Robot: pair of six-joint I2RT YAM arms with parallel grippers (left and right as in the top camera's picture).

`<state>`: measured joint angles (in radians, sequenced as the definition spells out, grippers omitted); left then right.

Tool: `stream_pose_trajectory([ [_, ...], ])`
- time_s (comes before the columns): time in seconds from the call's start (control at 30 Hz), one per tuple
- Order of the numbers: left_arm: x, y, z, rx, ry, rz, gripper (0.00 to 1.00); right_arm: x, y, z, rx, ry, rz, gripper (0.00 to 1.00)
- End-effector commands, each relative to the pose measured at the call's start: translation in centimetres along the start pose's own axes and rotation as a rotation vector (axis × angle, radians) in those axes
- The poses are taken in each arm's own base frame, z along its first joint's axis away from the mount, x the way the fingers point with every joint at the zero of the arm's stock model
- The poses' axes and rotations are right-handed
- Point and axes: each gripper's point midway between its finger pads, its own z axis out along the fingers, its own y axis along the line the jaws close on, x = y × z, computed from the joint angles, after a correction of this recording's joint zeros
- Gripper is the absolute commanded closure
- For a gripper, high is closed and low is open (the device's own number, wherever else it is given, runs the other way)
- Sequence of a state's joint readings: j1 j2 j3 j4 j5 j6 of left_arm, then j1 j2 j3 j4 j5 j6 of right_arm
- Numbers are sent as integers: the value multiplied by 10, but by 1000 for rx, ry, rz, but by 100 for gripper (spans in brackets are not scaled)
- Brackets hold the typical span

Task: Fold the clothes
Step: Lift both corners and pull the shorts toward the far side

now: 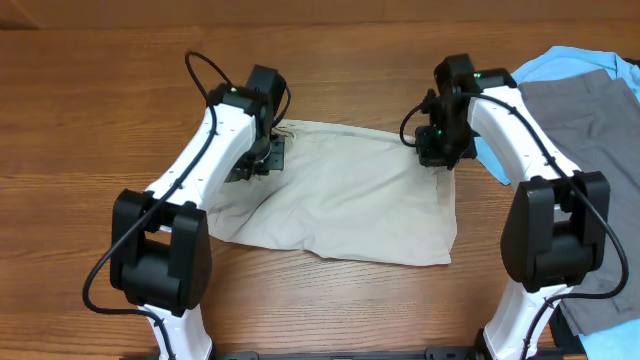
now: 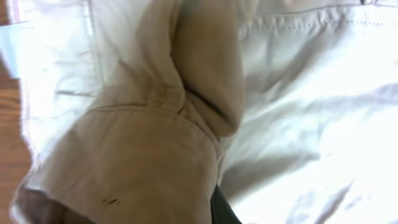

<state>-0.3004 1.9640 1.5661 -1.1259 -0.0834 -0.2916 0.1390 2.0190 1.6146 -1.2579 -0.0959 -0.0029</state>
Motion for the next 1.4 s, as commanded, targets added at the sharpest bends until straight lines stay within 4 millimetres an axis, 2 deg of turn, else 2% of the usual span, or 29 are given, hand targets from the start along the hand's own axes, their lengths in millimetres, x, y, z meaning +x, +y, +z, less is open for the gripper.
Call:
stream_pose_trajectory([
  [0.0,1,8,-22,-16,-18,-69,96,14,9,-13,-41,39,56,96],
  [0.13,23,14,-21,-45,67,-107,96,45,25,-10,-136,165,86,96],
  [0.27,45,13,-7,-42,148,-136,96,69,36,3,-208,261,132,96],
  [0.4,71,11,16,-26,230,-135,96,89,31,30,-188,325,225,96],
  [0.53,88,8,36,-6,268,-137,96,105,27,54,-176,351,278,96],
  [0.63,95,9,52,-6,266,-137,96,114,24,75,-176,347,286,96],
  [0.73,95,8,67,5,236,-140,96,114,22,96,-181,303,301,96],
  [0.83,86,7,80,11,174,-177,96,105,20,113,-194,225,308,96],
  [0.93,73,3,91,37,99,-198,96,91,20,121,-210,150,290,96],
  [1.1,44,3,109,48,-73,-236,96,50,21,124,-232,-21,250,96],
  [1.13,32,6,114,36,-135,-248,96,35,17,123,-217,-87,238,96],
  [1.23,13,9,121,19,-225,-260,96,9,7,121,-166,-204,224,96],
  [1.27,-1,14,125,-6,-285,-271,96,-9,1,117,-135,-284,218,96],
  [1.37,-21,19,133,-11,-359,-251,96,-34,-10,108,-81,-404,216,96],
])
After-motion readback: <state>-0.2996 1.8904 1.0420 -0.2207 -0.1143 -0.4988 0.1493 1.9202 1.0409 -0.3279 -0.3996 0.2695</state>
